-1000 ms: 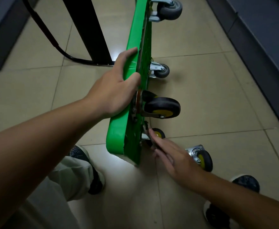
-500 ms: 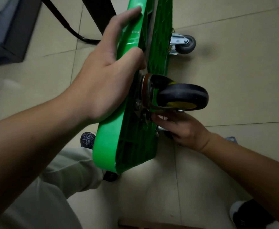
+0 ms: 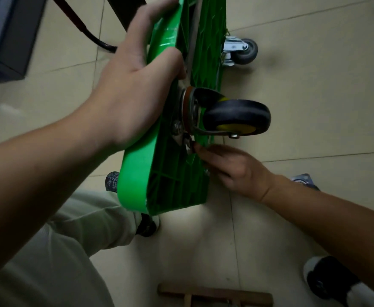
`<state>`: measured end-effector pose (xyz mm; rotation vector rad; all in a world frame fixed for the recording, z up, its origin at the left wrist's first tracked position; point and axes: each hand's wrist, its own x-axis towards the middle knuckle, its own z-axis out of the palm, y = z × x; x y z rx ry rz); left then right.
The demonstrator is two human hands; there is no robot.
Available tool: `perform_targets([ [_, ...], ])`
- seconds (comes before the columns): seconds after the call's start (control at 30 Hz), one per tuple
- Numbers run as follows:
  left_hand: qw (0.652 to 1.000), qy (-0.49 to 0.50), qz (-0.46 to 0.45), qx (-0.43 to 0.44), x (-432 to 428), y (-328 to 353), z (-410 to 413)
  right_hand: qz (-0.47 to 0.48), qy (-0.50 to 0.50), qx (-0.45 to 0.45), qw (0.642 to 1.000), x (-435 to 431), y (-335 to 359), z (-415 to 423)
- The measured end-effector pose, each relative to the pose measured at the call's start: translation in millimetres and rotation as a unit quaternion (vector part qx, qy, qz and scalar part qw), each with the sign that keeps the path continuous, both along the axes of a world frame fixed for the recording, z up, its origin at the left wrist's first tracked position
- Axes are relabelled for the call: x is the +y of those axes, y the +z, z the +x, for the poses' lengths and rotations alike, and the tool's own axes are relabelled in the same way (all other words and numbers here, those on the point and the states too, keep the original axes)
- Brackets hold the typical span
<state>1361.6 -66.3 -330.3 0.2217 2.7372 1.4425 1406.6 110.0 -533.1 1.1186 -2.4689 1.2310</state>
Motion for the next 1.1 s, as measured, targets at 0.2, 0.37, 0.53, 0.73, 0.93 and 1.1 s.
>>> perform_targets([
  [0.2,0.998,0.023,-0.050,-0.033,5,7,7,-0.122,-0.066,-0.302,0.943,-15,49,73],
  [0.37,0.996,0.028,-0.074,-0.038,8,13,9,-0.266,-0.076,-0.517,0.810,-36,123,94],
  [0.53,0.996,0.019,-0.073,-0.052,5,16,10,-0.305,-0.087,-0.607,0.728,-35,159,84],
  [0.73,0.995,-0.002,-0.077,-0.060,1,18,10,-0.188,-0.108,-0.461,0.860,-15,123,114],
  [0.93,0.994,-0.004,-0.088,-0.060,3,18,9,-0.021,-0.109,-0.170,0.979,26,70,95],
  [1.1,0.995,0.002,-0.080,-0.053,4,17,7,-0.055,-0.120,-0.072,0.989,17,46,58],
])
